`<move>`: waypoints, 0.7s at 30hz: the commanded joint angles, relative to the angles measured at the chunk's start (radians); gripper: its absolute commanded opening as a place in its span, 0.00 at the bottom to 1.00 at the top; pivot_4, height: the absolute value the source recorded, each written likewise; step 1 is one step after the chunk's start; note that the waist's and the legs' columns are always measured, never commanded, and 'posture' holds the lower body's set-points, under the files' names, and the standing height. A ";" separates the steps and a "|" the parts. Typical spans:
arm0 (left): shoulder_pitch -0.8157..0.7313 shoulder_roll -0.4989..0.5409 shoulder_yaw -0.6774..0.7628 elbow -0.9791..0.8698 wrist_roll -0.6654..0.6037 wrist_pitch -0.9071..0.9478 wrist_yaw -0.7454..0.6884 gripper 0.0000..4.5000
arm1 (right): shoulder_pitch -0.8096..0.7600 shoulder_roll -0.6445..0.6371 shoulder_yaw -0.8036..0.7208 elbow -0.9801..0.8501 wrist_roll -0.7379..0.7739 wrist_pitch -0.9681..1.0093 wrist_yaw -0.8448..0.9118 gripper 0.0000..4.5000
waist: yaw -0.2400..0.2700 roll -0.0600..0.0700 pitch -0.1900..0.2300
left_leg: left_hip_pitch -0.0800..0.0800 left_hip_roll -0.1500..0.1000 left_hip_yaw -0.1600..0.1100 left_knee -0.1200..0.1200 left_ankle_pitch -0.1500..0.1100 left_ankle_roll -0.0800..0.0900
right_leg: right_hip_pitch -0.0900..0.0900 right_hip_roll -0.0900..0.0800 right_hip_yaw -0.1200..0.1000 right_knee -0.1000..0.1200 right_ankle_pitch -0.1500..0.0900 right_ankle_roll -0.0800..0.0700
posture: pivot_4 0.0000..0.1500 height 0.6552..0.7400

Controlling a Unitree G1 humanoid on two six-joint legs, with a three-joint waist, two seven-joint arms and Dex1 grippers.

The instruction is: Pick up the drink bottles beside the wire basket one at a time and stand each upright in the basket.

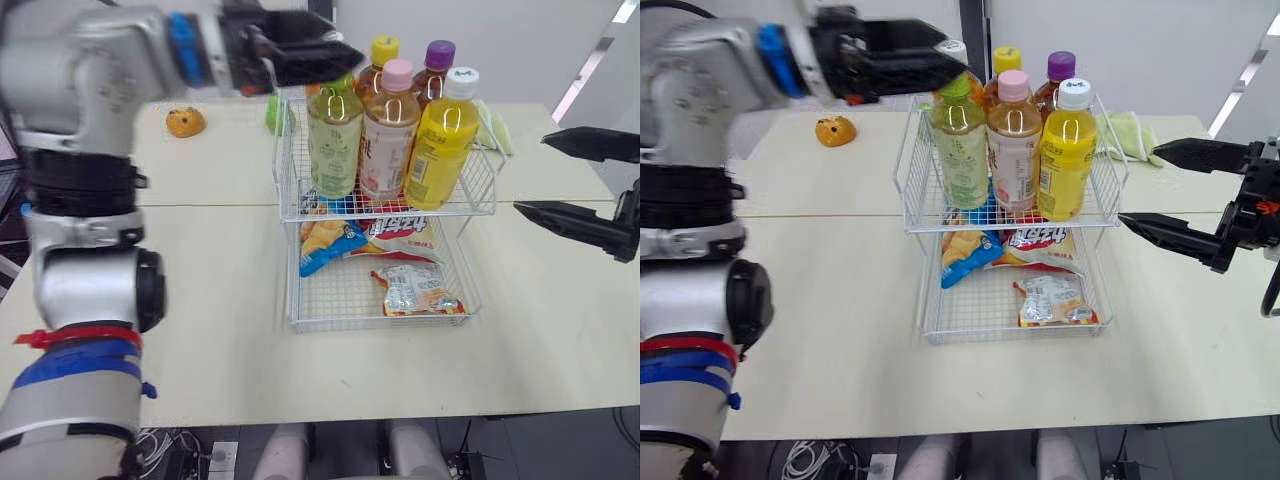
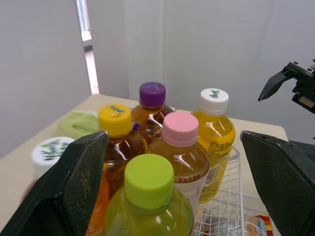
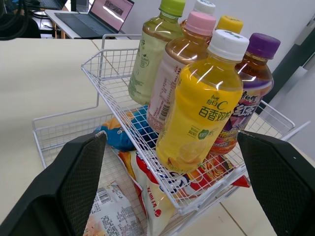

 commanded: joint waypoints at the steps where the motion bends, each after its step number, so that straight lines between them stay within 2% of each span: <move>1: 0.080 0.098 0.042 -0.115 0.007 -0.024 -0.002 0.99 | -0.031 -0.014 -0.014 0.005 -0.029 -0.057 0.019 1.00 | 0.000 0.001 -0.001 | 0.001 0.000 0.000 0.000 0.000 0.000 | 0.000 0.000 0.001 0.000 0.000 0.000 | 1.00 1.00; 6: 0.331 0.251 0.128 -0.228 0.089 -0.135 0.061 0.99 | -0.052 -0.015 0.019 0.062 -0.084 -0.110 0.050 1.00 | 0.002 0.001 -0.001 | 0.006 0.001 0.000 -0.001 0.000 0.000 | 0.005 0.000 0.000 -0.001 0.000 0.000 | 1.00 1.00; 9: 0.519 0.285 0.236 -0.260 0.158 -0.248 0.152 0.99 | -0.041 0.000 0.025 0.121 -0.148 -0.151 0.041 1.00 | 0.001 0.001 -0.001 | 0.006 0.001 0.001 -0.001 0.000 0.000 | 0.004 0.000 0.002 -0.001 0.000 -0.001 | 1.00 1.00; 15: 0.880 0.214 0.352 -0.294 0.291 -0.443 0.339 0.99 | 0.066 0.069 0.037 0.273 -0.365 -0.343 0.021 1.00 | 0.012 0.001 -0.001 | 0.006 0.001 0.001 -0.001 0.000 0.000 | 0.005 -0.001 0.002 -0.002 0.001 -0.001 | 1.00 1.00; 21: 1.019 0.096 0.397 -0.270 0.308 -0.556 0.458 0.99 | 0.099 0.176 0.059 0.418 -0.529 -0.544 -0.056 1.00 | 0.025 0.001 -0.001 | 0.006 0.001 0.001 -0.001 0.000 0.000 | 0.005 -0.001 0.001 -0.002 0.001 -0.002 | 1.00 1.00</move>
